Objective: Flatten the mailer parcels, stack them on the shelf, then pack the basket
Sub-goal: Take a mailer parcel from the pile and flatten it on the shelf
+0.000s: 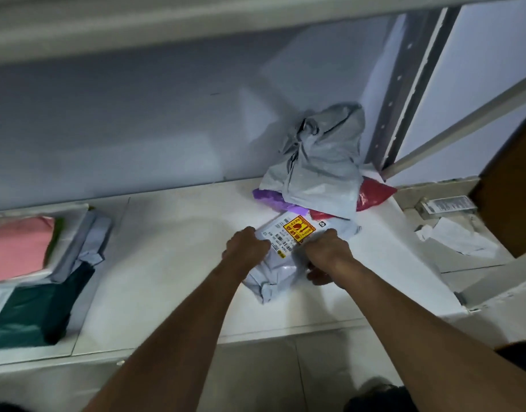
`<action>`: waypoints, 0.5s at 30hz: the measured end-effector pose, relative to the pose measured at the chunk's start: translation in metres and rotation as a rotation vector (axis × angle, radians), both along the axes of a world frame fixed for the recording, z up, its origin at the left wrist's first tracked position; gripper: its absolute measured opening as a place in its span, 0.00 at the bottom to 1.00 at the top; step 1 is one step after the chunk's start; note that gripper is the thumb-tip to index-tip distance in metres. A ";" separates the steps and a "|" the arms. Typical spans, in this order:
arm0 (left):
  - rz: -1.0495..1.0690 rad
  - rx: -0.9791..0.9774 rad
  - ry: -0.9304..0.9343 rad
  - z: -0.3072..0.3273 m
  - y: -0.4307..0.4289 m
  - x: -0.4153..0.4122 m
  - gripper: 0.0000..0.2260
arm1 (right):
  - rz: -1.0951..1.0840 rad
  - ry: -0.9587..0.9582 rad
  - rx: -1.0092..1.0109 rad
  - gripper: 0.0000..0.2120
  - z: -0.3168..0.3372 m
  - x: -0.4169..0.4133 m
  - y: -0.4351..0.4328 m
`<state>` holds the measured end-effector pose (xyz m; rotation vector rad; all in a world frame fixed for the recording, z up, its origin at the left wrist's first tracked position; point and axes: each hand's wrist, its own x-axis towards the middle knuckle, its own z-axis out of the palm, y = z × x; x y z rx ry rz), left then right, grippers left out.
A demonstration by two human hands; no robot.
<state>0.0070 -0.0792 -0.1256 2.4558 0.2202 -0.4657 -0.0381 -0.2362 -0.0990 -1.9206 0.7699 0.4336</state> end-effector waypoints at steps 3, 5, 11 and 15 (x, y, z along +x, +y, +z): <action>0.020 0.096 -0.030 -0.002 0.035 0.000 0.17 | 0.141 0.017 0.101 0.15 0.007 0.000 0.030; 0.042 0.082 -0.050 -0.003 0.058 -0.005 0.16 | 0.231 0.024 0.121 0.11 0.010 -0.002 0.049; 0.073 0.117 -0.122 -0.010 0.113 -0.019 0.23 | 0.398 0.038 0.152 0.10 0.014 -0.003 0.105; 0.046 0.118 -0.114 -0.011 0.146 -0.028 0.28 | 0.464 0.009 0.130 0.11 0.013 -0.006 0.133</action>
